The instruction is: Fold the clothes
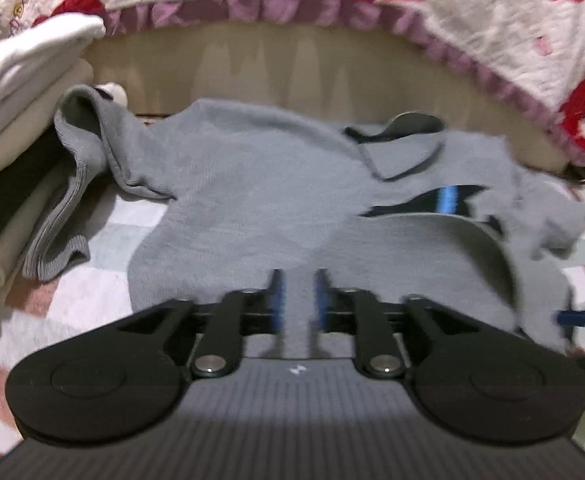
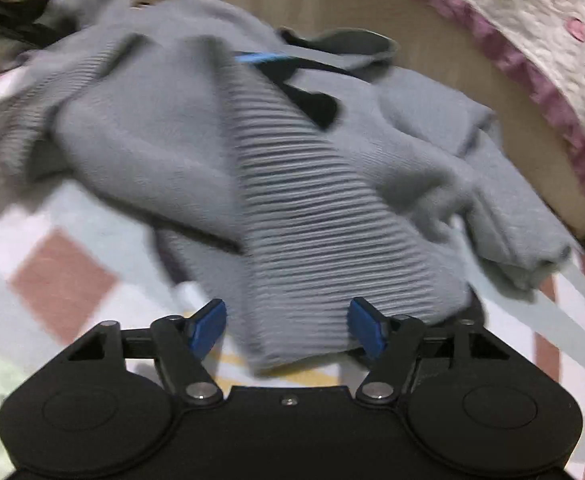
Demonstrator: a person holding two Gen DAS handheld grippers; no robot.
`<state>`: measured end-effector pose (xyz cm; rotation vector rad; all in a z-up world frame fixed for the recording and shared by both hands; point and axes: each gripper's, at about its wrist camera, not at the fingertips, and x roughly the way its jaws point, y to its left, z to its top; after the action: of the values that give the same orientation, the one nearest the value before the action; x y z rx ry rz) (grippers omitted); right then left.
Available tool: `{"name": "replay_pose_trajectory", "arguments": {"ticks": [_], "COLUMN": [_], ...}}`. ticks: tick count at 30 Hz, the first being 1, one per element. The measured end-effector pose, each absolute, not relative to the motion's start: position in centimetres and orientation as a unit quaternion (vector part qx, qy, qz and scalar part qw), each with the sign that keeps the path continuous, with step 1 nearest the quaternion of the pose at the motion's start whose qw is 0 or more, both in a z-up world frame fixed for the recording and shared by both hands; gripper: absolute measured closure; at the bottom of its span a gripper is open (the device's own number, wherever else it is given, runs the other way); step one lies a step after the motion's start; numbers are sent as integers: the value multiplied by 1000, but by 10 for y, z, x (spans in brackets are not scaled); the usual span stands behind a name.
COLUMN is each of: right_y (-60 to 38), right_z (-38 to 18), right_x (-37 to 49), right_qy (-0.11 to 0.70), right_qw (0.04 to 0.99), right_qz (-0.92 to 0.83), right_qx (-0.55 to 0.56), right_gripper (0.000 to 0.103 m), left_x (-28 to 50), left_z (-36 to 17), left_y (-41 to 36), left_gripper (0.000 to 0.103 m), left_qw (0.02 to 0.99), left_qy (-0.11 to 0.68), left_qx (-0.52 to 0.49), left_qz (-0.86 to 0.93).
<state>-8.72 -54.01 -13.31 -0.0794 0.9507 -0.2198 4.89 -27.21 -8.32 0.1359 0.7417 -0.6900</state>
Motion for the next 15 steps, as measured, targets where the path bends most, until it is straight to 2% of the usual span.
{"name": "replay_pose_trajectory", "arguments": {"ticks": [1,2,3,4,6,11,14,15], "right_y": [-548,-557,-565,-573,-585,-600,-603,-606], "right_z": [-131,-129,-127,-125,-120,-122,-118,-117], "right_x": [-88,-88,-89,-90,-94,-102,-104,-105], "right_qy": [451,446,440,434,419,406,397,391], "right_qw": [884,884,884,884,885,886,893,894], "right_qz": [-122,-139,-156,-172,-194,-199,-162,-146], "right_qx": [-20,-2,17,35,61,102,138,163], "right_gripper": [62,77,78,78,90,91,90,83], "left_x": [38,29,19,11,9,5,11,13], "left_z": [-81,-87,-93,-99,-111,-142,-144,-140], "left_y": [-272,-279,-286,-292,-298,-312,-309,-304], "left_gripper": [51,36,30,30,30,21,21,33], "left_qw": [872,868,865,861,857,844,845,851], "left_qy": [351,358,364,371,379,399,397,389], "left_qx": [67,86,104,121,140,189,209,198], "left_qz": [-336,-333,-329,-326,-320,-303,-289,-292]}}
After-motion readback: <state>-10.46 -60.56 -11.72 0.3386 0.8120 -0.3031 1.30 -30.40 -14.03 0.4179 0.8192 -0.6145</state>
